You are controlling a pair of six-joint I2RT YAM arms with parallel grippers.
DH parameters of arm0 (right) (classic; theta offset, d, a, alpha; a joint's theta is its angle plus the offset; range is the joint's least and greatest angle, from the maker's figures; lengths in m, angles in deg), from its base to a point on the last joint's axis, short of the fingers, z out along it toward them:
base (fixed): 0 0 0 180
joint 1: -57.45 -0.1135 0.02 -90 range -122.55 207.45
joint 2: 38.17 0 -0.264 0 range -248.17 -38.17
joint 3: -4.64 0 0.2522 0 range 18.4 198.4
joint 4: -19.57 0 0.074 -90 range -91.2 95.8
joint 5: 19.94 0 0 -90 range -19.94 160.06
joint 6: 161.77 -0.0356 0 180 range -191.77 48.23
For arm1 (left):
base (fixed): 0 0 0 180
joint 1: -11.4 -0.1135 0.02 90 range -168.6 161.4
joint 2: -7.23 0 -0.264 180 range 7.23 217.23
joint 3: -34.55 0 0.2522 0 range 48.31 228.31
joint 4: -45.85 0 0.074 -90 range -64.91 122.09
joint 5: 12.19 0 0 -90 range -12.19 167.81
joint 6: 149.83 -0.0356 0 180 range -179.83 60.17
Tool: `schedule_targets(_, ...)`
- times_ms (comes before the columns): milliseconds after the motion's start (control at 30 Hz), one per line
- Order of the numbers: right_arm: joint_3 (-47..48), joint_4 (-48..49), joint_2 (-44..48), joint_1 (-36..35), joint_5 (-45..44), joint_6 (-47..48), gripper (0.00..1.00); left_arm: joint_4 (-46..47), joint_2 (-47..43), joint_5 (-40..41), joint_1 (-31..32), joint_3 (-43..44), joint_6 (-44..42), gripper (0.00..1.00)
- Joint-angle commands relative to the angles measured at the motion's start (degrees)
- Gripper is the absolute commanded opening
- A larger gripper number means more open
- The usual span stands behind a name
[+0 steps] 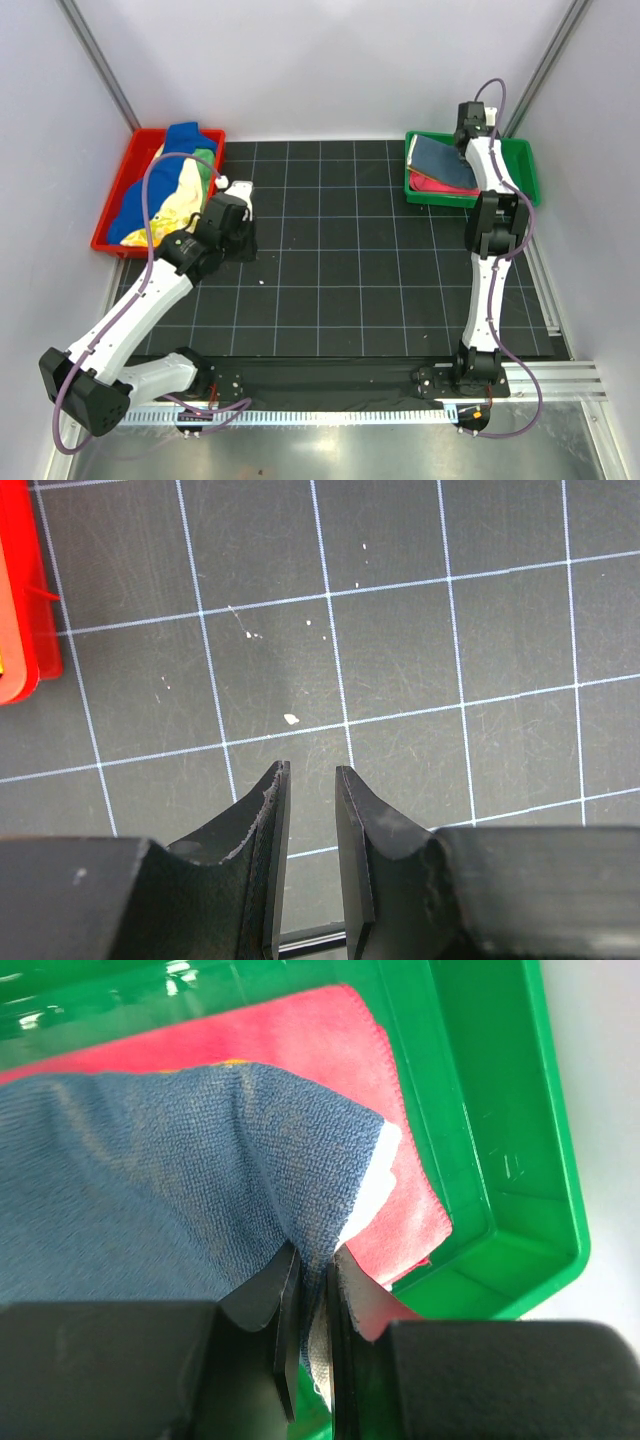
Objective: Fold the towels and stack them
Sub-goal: Neatly place the folded towel into the bin
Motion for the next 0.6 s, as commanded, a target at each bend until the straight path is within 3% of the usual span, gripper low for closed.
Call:
schedule_targets(0, 2.95, 0.79, 0.26, 1.39, -0.12, -2.29, 0.02, -0.16, 0.13, -0.85, -0.24, -0.21, -0.33, 0.28)
schedule_targets(300, 5.05, 0.71, -0.79, 3.15, 1.37, -2.82, 0.03, -0.08, 0.39, -0.85, -0.15, -0.21, -0.16, 0.28)
schedule_targets(567, 5.50, 2.20, -2.64, 3.15, 1.55, -3.17, 0.13, -0.16, 0.22, -1.03, -0.24, -0.38, 0.02, 0.28)
